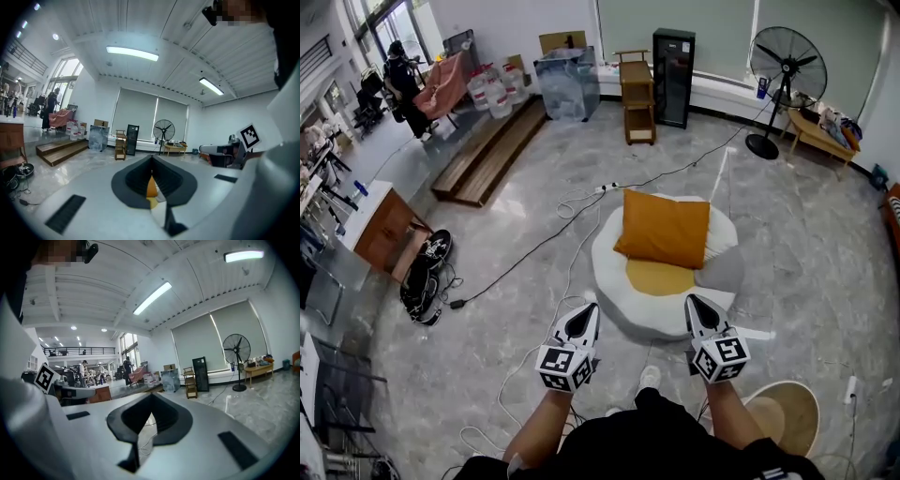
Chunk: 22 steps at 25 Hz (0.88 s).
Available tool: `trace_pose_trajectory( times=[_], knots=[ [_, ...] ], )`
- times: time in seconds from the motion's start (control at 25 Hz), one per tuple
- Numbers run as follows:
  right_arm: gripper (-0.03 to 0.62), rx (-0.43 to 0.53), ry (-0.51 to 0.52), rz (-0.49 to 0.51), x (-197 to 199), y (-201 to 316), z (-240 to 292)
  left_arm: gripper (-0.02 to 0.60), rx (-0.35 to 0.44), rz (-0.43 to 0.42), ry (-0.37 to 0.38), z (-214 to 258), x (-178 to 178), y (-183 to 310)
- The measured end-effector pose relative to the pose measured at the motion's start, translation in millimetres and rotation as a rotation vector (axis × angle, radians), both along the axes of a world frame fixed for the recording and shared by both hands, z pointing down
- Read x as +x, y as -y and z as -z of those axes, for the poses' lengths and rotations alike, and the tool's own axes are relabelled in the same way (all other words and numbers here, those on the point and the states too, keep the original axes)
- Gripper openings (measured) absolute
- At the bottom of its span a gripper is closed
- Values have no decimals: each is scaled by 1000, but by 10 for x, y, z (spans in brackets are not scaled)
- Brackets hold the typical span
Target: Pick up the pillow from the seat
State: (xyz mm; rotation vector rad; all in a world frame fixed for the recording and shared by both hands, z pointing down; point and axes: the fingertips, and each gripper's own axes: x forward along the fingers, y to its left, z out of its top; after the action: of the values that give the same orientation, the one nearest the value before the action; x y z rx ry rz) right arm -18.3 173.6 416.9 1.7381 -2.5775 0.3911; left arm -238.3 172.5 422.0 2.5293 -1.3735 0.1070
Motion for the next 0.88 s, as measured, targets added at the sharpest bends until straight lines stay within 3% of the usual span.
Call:
trace_pose_trajectory(
  times=[0.4, 0.6, 0.88],
  knots=[
    [6, -17, 5, 31, 433, 774, -49, 11, -14, -2, 36, -109, 452, 811],
    [6, -86, 39, 55, 562, 1028, -136, 11, -32, 3, 36, -187, 689, 1114],
    [6, -111, 126, 125, 651, 1262, -112, 11, -24, 32, 4, -125, 964, 1340]
  ],
)
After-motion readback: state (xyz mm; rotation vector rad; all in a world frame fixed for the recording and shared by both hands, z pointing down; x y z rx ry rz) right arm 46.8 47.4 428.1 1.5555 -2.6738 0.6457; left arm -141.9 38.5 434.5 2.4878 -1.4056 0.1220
